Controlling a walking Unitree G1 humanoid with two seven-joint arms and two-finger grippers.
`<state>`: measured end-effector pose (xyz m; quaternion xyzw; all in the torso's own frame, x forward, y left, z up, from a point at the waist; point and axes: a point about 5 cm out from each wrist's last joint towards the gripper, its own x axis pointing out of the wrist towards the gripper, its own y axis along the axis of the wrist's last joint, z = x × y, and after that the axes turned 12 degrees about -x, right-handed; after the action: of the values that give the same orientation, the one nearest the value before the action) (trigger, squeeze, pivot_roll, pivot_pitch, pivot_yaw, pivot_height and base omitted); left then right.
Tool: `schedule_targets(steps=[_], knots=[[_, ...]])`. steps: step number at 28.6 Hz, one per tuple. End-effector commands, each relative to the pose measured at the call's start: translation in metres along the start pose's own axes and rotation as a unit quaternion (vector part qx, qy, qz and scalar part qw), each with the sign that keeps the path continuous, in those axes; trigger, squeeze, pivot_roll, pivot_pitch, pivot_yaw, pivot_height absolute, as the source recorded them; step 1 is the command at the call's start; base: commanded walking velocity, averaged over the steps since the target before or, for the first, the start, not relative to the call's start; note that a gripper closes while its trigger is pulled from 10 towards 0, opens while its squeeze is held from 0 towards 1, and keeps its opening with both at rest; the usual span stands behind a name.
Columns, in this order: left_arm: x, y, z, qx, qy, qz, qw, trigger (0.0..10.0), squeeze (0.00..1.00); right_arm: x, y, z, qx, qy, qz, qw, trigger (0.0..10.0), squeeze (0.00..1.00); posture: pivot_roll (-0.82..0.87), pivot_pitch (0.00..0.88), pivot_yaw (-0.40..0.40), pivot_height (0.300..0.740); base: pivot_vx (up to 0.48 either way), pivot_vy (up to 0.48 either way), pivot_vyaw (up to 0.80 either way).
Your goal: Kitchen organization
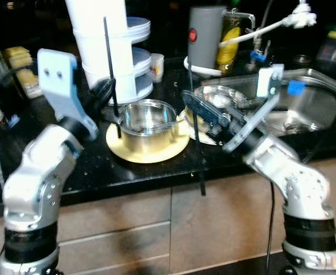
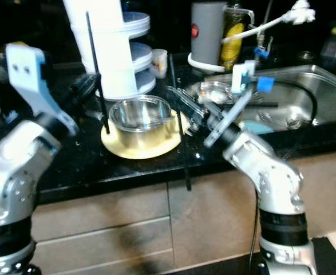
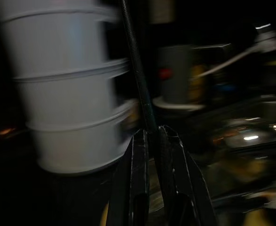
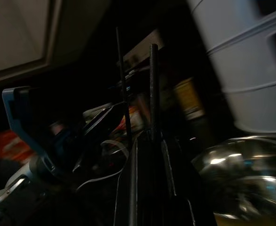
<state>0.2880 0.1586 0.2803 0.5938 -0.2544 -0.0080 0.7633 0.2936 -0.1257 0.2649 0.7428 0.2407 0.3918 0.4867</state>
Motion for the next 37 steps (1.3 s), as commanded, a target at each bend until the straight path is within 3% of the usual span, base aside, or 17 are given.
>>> schedule_targets(steps=[1, 8, 18, 31, 37], knots=[[-0.002, -0.004, -0.002, 0.004, 0.006, -0.006, 1.0, 10.0, 0.0, 0.003, -0.005, -0.002, -0.003, 0.002, -0.007, 1.0, 10.0, 0.0, 0.03, 0.0, 0.022, 0.74, 0.0, 0.0, 0.0], [-0.005, -0.016, 0.005, 0.006, 0.002, -0.021, 1.0, 10.0, 0.0, 0.003, -0.011, 0.001, 0.006, -0.021, 0.002, 1.0, 10.0, 0.0, 0.03, 0.0, 0.023, 0.74, 0.0, -0.245, 0.0], [-0.003, -0.015, 0.008, 0.004, -0.005, -0.016, 1.0, 10.0, 0.0, 0.005, -0.006, 0.002, 0.013, -0.02, 0.02, 1.0, 10.0, 0.0, 0.03, 0.0, 0.022, 0.74, 0.0, -0.438, 0.0], [0.001, -0.015, 0.016, -0.004, -0.022, -0.011, 1.0, 10.0, 0.0, 0.007, 0.008, -0.004, 0.055, 0.014, 0.073, 0.996, 10.0, 0.0, 0.03, 0.0, 0.022, 0.74, 0.0, -0.447, 0.0], [0.002, -0.017, 0.026, -0.017, -0.04, -0.01, 0.999, 10.0, 0.0, 0.006, 0.013, -0.014, 0.073, 0.058, 0.083, 0.992, 10.0, 0.0, 0.03, 0.0, 0.023, 0.74, 0.0, -0.45, 0.0]])
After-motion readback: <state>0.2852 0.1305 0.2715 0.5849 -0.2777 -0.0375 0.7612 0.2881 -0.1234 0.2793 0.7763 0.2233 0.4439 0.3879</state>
